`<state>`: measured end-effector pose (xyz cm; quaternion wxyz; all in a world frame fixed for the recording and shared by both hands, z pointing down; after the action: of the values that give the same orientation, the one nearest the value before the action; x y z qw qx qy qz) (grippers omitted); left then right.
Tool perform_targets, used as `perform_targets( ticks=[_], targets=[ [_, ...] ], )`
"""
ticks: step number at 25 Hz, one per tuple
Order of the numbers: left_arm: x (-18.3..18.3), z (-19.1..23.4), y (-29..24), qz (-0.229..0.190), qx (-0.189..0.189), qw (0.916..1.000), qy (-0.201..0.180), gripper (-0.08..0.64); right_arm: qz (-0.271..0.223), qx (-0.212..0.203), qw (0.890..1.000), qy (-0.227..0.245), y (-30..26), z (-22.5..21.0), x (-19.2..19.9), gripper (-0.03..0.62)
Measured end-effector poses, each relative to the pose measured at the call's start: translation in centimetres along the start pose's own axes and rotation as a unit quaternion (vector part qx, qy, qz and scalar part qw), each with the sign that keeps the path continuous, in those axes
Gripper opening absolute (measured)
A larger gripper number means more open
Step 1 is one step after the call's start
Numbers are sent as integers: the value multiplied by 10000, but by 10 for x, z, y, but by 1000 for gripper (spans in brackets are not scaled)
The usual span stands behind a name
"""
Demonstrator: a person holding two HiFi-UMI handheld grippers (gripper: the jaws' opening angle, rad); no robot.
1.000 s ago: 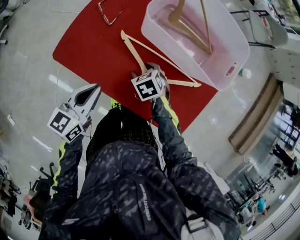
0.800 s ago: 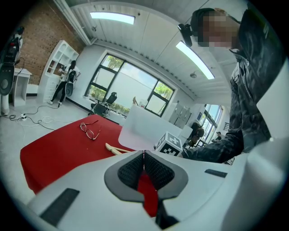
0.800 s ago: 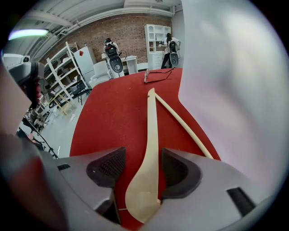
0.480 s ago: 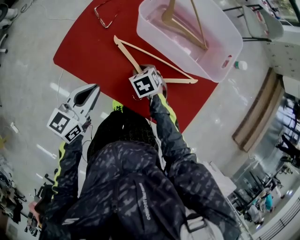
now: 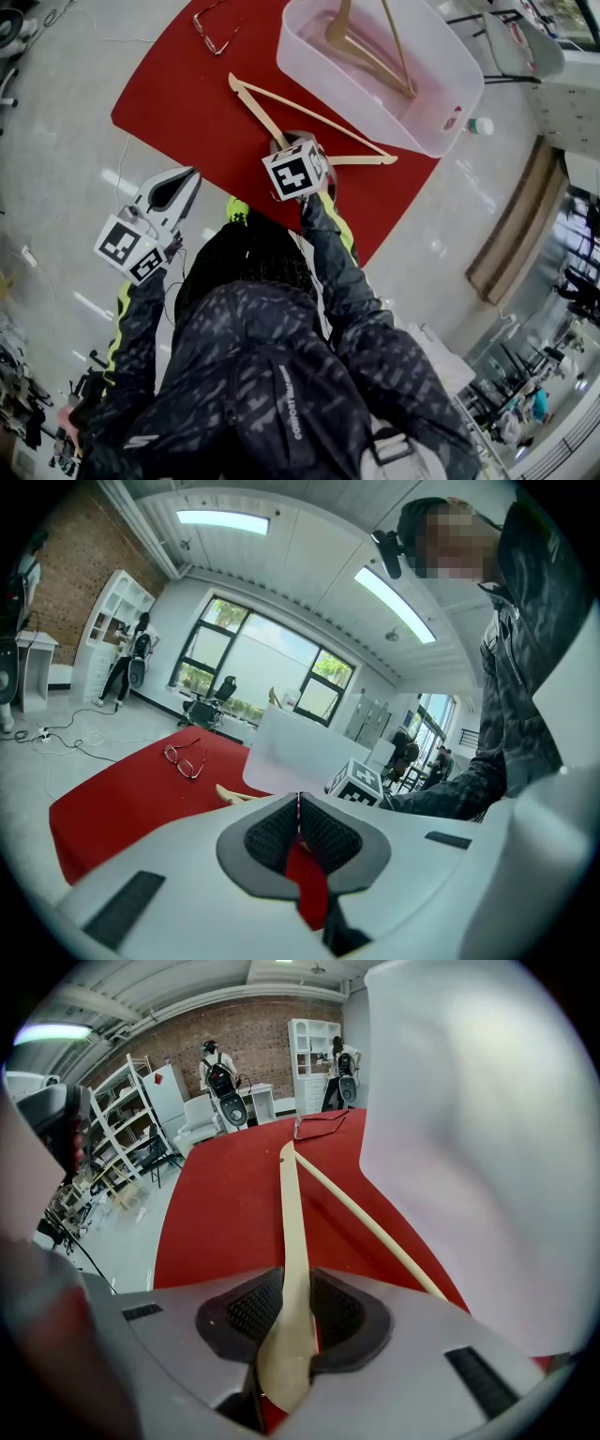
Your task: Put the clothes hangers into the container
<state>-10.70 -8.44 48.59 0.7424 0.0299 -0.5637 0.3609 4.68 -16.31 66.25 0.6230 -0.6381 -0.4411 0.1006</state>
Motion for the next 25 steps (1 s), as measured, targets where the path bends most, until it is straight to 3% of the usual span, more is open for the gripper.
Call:
perform_targets(
  ticks=[16,25],
  targets=[
    [-10,-18,11,-161,364,9990,-226,12,-831,665,9941,201,60,29,-15,97],
    [-16,-39,20,-314,722,9960,-431,12,-1287,1252,9832,319,111,46,-10,95]
  ],
)
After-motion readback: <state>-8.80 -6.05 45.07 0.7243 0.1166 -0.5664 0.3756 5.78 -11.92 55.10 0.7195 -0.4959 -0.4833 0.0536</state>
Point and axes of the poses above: the fingertips, and each gripper's own axes: y backward along the fingers, z to its left, x out of its underside, the point moved 2 cm from there along y, backward along the fingers, and after that the axes turned 9 degrees about -x, right-handed, at the moved point
